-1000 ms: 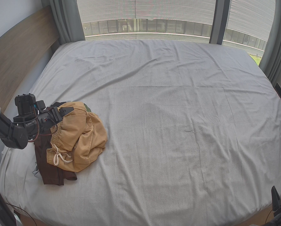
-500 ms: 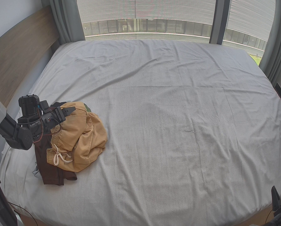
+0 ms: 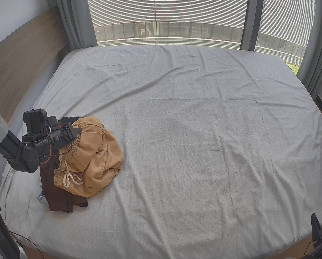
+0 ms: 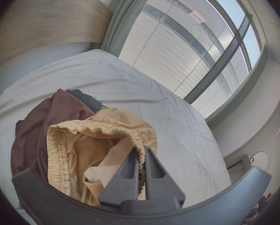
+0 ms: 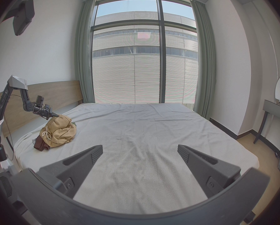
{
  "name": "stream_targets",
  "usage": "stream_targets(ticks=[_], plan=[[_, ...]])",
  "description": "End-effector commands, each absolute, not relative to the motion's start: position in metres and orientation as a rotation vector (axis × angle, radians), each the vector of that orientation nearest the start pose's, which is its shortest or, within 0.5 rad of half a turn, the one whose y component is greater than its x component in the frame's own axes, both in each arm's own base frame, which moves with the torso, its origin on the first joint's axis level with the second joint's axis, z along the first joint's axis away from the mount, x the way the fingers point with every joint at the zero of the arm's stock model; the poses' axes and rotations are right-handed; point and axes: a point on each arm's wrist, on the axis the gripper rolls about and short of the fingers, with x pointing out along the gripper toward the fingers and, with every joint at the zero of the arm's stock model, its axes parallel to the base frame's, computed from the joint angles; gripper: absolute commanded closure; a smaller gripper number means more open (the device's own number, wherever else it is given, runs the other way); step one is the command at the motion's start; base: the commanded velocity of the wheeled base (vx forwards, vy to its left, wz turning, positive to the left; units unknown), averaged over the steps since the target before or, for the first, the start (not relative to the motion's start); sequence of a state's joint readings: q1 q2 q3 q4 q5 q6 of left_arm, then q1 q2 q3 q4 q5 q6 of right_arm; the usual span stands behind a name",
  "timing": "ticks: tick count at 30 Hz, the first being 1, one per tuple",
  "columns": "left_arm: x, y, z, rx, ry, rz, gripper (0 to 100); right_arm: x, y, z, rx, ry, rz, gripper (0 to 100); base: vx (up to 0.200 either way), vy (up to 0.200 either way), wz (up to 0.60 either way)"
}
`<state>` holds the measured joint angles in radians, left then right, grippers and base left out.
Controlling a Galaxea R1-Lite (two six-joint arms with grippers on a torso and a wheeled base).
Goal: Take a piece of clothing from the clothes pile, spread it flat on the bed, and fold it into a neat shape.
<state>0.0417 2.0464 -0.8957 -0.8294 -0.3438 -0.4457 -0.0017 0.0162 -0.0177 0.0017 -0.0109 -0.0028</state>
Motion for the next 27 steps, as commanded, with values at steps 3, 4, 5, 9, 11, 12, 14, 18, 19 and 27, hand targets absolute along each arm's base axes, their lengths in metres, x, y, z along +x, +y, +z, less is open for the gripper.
stream_targets(ticks=[3, 4, 5, 9, 11, 12, 14, 18, 19, 27], plan=[[0.357, -0.012, 0.145, -0.561, 0.303, -0.298, 100, -0.023, 0.000, 0.076, -0.003, 0.000, -0.012, 0, 0.000, 0.000, 0.00], [0.352, -0.019, 0.155, -0.572, 0.286, -0.325, 100, -0.023, 0.000, 0.076, -0.003, 0.000, -0.012, 0, 0.000, 0.000, 0.00], [0.346, -0.024, 0.163, -0.578, 0.273, -0.349, 100, -0.023, 0.000, 0.076, -0.005, 0.000, -0.012, 0, 0.000, 0.000, 0.00], [0.326, -0.043, 0.191, -0.563, 0.215, -0.431, 100, -0.023, 0.000, 0.076, -0.005, 0.000, -0.012, 0, 0.000, 0.000, 0.00], [0.315, -0.052, 0.204, -0.558, 0.188, -0.473, 100, -0.023, 0.000, 0.076, -0.005, 0.000, -0.012, 0, 0.000, 0.000, 0.00], [0.311, -0.056, 0.209, -0.555, 0.175, -0.493, 100, -0.023, 0.000, 0.076, -0.005, 0.000, -0.012, 0, 0.000, 0.000, 0.00], [0.304, -0.063, 0.217, -0.551, 0.160, -0.525, 100, -0.023, 0.000, 0.076, -0.006, 0.002, -0.014, 0, 0.000, 0.000, 0.00], [0.295, -0.069, 0.228, -0.545, 0.128, -0.563, 100, -0.023, 0.000, 0.076, -0.006, 0.000, -0.014, 0, 0.000, 0.000, 0.00], [0.293, -0.069, 0.230, -0.545, 0.125, -0.572, 100, -0.023, 0.000, 0.076, -0.006, 0.002, -0.015, 0, 0.000, 0.000, 0.00], [0.281, -0.077, 0.221, -0.538, 0.139, -0.621, 100, -0.023, 0.000, 0.076, -0.008, 0.002, -0.015, 0, 0.000, 0.000, 0.00]])
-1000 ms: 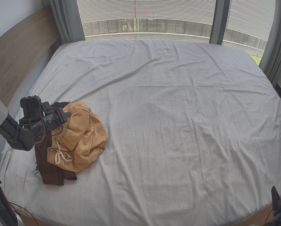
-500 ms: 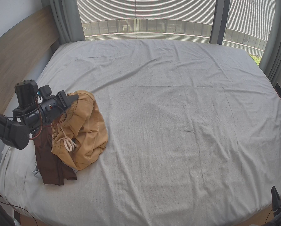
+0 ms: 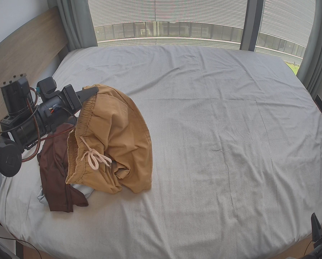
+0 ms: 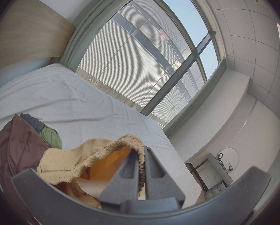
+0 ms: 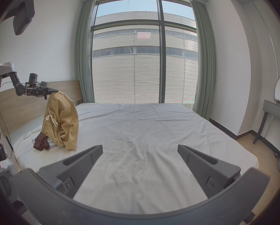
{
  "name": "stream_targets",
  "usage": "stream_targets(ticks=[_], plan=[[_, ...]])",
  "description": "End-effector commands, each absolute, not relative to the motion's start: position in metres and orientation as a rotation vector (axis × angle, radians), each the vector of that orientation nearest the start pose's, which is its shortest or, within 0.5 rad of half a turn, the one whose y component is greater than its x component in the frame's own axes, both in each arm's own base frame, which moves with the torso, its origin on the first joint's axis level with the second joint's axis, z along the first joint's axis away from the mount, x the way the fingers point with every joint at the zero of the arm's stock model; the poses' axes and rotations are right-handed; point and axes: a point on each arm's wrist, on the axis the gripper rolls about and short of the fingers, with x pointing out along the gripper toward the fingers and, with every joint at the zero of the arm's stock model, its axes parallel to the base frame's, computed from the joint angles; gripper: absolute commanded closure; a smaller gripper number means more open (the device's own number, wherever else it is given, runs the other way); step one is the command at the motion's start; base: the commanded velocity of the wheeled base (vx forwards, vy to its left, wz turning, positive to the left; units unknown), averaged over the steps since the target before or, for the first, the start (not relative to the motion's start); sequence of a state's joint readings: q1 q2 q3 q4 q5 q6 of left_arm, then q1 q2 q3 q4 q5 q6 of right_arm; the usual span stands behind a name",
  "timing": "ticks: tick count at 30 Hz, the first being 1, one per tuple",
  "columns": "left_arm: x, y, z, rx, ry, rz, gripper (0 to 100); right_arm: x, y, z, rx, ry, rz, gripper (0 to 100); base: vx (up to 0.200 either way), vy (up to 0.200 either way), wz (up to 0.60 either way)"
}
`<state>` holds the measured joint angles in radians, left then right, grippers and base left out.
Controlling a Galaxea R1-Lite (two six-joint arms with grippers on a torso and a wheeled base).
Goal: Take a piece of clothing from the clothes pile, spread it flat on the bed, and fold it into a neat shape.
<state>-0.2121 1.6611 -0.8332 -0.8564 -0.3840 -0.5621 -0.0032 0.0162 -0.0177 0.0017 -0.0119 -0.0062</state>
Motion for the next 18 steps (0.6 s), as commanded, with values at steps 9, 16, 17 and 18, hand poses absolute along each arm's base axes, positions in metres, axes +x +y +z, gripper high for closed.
stream_targets(ticks=[9, 16, 17, 18], plan=[[0.260, -0.091, 0.226, -0.518, 0.155, -0.827, 100, -0.023, 0.000, 0.076, -0.005, 0.002, -0.015, 0, 0.000, 0.000, 0.00], [0.252, -0.102, 0.225, -0.515, 0.138, -0.880, 100, -0.023, 0.000, 0.076, -0.005, 0.002, -0.017, 0, 0.000, 0.000, 0.00], [0.252, -0.102, 0.227, -0.514, 0.125, -0.885, 100, -0.023, 0.000, 0.076, -0.006, 0.002, -0.017, 0, 0.000, 0.000, 0.00], [0.252, -0.104, 0.228, -0.515, 0.121, -0.895, 100, -0.023, 0.000, 0.076, -0.006, 0.002, -0.017, 0, 0.000, 0.000, 0.00]])
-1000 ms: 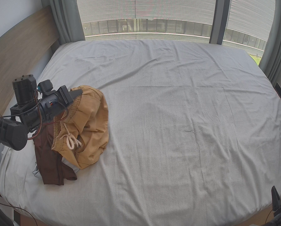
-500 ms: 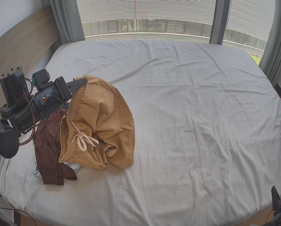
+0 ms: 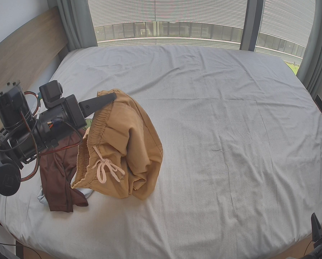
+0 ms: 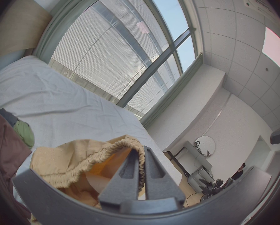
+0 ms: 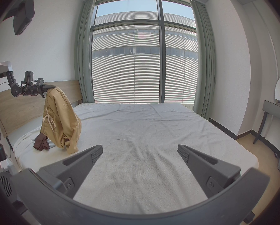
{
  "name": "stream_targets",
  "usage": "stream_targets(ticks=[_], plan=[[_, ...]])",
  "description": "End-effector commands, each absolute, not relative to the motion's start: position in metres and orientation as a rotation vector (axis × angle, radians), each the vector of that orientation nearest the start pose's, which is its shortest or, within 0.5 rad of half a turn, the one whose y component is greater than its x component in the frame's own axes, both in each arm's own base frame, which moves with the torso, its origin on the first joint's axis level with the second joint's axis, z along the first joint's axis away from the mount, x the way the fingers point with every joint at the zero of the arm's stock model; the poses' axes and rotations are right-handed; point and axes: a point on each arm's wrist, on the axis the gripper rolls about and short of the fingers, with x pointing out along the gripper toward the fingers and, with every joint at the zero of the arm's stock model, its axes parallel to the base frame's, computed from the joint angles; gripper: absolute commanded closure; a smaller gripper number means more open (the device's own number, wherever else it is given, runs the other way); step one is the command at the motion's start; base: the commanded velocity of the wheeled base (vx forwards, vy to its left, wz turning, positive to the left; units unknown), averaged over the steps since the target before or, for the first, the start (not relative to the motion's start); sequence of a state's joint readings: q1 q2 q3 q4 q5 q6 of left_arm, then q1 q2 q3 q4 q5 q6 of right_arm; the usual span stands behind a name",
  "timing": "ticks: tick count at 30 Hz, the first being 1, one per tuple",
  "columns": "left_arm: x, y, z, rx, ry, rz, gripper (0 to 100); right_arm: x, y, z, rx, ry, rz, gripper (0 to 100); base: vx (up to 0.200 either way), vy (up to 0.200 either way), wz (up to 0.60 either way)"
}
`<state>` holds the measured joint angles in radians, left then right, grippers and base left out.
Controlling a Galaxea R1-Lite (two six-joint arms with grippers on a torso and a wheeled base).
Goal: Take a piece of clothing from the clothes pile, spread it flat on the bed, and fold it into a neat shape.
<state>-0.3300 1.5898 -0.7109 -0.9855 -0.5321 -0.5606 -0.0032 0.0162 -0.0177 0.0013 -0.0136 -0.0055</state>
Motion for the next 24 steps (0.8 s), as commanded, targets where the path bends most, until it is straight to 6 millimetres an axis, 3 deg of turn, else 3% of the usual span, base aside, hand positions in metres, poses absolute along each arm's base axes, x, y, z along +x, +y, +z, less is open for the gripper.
stream_targets(ticks=[1, 7, 17, 20, 24], plan=[[0.252, -0.108, 0.231, -0.514, 0.108, -0.911, 100, -0.023, 0.000, 0.076, -0.006, 0.002, -0.017, 0, 0.000, 0.000, 0.00], [0.246, -0.124, 0.249, -0.636, 0.067, -1.004, 100, -0.023, 0.000, 0.076, -0.005, 0.002, -0.017, 0, 0.000, 0.000, 0.00], [0.246, -0.130, 0.276, -0.771, -0.112, -1.091, 100, -0.023, 0.000, 0.076, -0.005, 0.002, -0.017, 0, 0.000, 0.000, 0.00], [0.244, -0.131, 0.275, -0.818, -0.081, -1.106, 100, -0.023, 0.000, 0.076, -0.005, 0.002, -0.017, 0, 0.000, 0.000, 0.00], [0.251, -0.136, 0.260, -0.828, -0.021, -1.086, 100, -0.023, 0.000, 0.076, -0.003, 0.002, -0.017, 0, 0.000, 0.000, 0.00]])
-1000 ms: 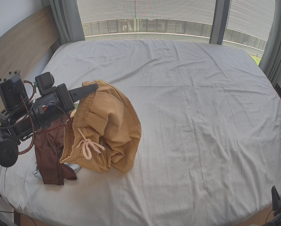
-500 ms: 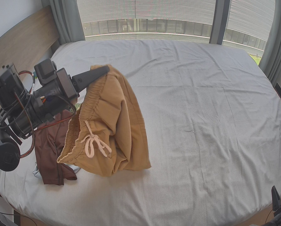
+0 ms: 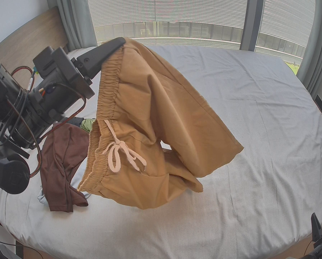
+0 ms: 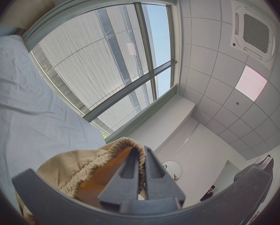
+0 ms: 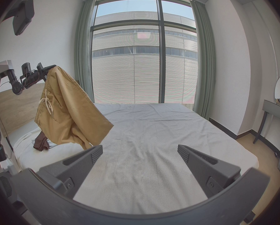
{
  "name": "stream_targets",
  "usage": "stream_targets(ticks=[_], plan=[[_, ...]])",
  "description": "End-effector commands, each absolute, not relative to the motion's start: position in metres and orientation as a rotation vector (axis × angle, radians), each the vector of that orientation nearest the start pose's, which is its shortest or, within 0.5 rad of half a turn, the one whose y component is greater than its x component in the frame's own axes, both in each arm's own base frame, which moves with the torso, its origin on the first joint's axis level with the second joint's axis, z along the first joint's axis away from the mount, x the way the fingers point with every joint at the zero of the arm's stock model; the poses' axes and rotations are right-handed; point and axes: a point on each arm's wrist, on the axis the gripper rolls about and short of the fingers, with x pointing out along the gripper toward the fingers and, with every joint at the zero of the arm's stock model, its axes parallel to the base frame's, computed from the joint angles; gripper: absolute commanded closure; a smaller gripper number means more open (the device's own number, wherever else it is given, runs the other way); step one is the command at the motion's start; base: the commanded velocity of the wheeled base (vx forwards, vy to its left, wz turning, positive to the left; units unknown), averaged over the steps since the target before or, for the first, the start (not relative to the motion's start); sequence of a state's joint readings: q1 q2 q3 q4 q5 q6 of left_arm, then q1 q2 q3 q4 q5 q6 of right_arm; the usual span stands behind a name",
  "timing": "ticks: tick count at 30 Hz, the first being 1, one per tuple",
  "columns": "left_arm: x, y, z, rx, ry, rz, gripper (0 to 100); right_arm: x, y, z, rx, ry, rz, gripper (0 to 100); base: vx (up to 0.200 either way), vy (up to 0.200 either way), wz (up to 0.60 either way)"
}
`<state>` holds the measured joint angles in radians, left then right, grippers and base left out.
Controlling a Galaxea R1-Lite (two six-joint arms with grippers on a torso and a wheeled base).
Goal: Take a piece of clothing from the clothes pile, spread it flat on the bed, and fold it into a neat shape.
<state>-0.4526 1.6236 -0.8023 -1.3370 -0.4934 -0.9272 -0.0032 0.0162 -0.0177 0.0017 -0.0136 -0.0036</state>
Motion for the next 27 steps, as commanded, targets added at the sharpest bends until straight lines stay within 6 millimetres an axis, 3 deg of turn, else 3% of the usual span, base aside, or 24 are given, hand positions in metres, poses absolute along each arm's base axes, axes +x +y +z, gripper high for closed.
stream_targets(ticks=[1, 5, 13, 21, 27], plan=[[0.255, -0.138, 0.253, -0.826, -0.003, -1.075, 100, -0.023, 0.000, 0.076, -0.003, 0.002, -0.017, 0, 0.000, 0.000, 0.00], [0.264, -0.141, 0.244, -0.812, -0.017, -1.070, 100, -0.023, 0.000, 0.076, -0.002, 0.002, -0.017, 0, 0.000, 0.000, 0.00], [0.264, -0.140, 0.244, -0.806, -0.055, -1.080, 100, -0.023, 0.000, 0.076, -0.003, 0.002, -0.015, 0, 0.000, 0.000, 0.00], [0.272, -0.135, 0.221, -0.729, -0.024, -1.020, 100, -0.023, 0.000, 0.076, -0.005, 0.002, -0.015, 0, 0.000, 0.000, 0.00], [0.273, -0.134, 0.218, -0.703, -0.031, -1.010, 100, -0.023, 0.000, 0.076, -0.006, 0.002, -0.015, 0, 0.000, 0.000, 0.00]])
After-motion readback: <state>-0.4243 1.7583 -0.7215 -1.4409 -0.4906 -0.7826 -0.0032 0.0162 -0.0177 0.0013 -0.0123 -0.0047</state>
